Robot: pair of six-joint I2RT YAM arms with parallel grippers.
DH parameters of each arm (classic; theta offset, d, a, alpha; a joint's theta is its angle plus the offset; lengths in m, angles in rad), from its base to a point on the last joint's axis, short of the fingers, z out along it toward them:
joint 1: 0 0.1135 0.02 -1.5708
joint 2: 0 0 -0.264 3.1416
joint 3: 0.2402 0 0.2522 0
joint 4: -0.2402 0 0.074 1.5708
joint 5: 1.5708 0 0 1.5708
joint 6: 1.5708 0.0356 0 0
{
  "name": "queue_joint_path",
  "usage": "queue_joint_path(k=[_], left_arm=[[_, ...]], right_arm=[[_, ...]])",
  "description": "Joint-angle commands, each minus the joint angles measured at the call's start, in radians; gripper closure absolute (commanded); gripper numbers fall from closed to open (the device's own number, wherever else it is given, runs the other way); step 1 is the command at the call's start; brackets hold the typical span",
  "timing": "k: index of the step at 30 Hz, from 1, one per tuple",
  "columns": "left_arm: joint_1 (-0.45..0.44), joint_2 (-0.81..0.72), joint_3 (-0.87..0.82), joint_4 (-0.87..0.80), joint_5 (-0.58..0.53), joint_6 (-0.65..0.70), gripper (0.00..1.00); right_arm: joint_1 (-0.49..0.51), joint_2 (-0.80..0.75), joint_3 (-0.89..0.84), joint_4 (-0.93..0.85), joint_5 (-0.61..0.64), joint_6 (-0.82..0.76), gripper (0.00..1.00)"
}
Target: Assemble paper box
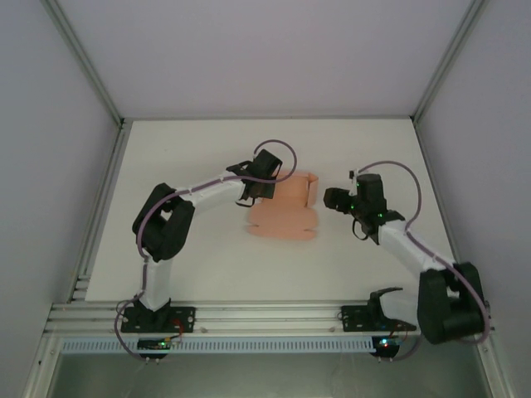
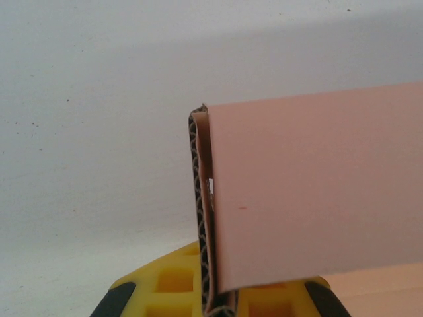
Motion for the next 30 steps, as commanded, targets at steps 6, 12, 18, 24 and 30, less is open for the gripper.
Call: queue_joint_path(k=[6,12,18,24,30], left_arm=[[0.011,0.032,-0.033,-0.138,0.017,0.023,1.0],[0.012,0.034,-0.028,-0.14,0.017,0.028,1.0],[0.009,0.035,-0.025,-0.146,0.018,0.027,1.0],[0.01,0.043,-0.014,-0.151,0.026,0.03,1.0],[0.008,0.044,-0.01,-0.148,0.032,0.029,1.0]], right_arm=[[0.005,0.271,0.167,0.024,-0.283,-0.149,0.26],[0.009,0.407,0.234,0.09,-0.366,-0.159,0.27],[0.061,0.435,0.257,0.106,-0.295,-0.168,0.43],[0.15,0.437,0.267,0.157,-0.084,-0.085,0.52],[0.23,0.451,0.312,0.141,0.07,-0.045,0.55]])
